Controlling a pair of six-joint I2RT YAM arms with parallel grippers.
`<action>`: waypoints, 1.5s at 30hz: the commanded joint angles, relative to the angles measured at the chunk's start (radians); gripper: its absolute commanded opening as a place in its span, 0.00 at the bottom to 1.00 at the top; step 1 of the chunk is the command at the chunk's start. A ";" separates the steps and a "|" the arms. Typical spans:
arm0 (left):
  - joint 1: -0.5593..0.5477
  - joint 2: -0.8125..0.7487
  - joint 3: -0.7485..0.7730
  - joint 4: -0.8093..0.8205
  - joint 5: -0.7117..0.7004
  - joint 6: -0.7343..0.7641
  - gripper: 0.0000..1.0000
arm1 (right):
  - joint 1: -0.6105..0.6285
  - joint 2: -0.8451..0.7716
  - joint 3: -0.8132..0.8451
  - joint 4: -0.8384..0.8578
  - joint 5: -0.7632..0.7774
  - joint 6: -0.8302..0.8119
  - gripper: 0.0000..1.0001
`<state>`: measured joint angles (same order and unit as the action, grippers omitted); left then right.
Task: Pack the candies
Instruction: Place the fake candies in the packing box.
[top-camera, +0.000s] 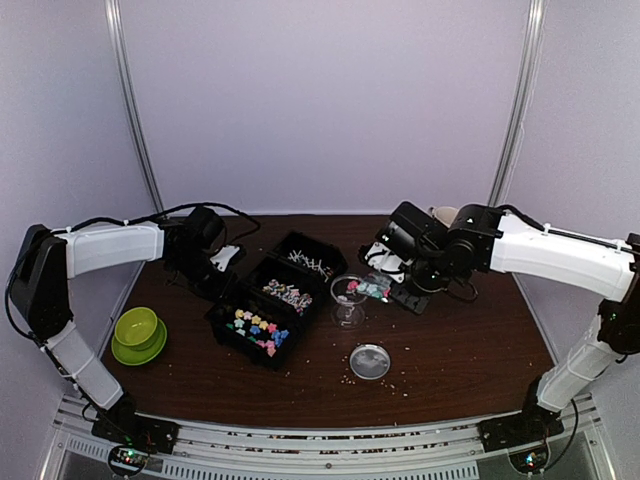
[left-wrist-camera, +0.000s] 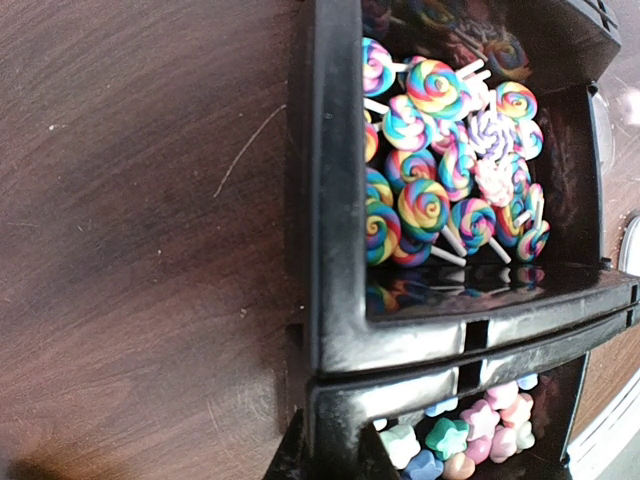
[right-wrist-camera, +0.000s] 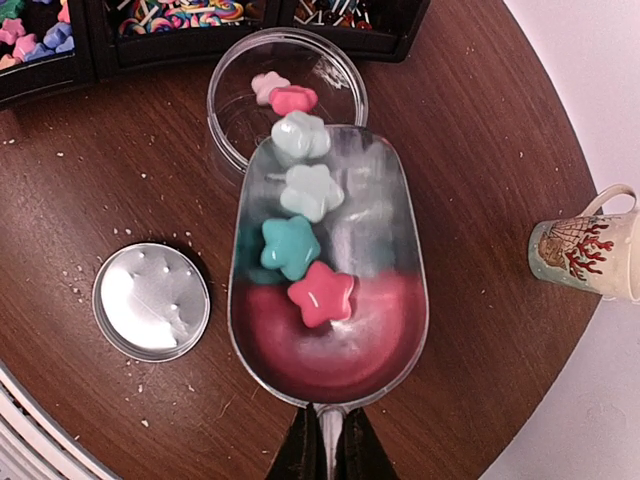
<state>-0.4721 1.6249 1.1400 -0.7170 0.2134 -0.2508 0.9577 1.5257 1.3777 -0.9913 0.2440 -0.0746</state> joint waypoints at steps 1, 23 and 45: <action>0.007 -0.059 0.054 0.130 0.073 -0.009 0.00 | -0.002 0.022 0.052 -0.040 0.029 0.011 0.00; 0.008 -0.057 0.055 0.129 0.077 -0.009 0.00 | 0.005 0.096 0.191 -0.151 0.060 0.009 0.00; 0.009 -0.052 0.057 0.131 0.084 -0.009 0.00 | 0.184 0.126 0.336 -0.106 -0.110 -0.072 0.00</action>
<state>-0.4721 1.6249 1.1400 -0.7162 0.2207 -0.2531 1.1091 1.6161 1.6600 -1.0931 0.1555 -0.1249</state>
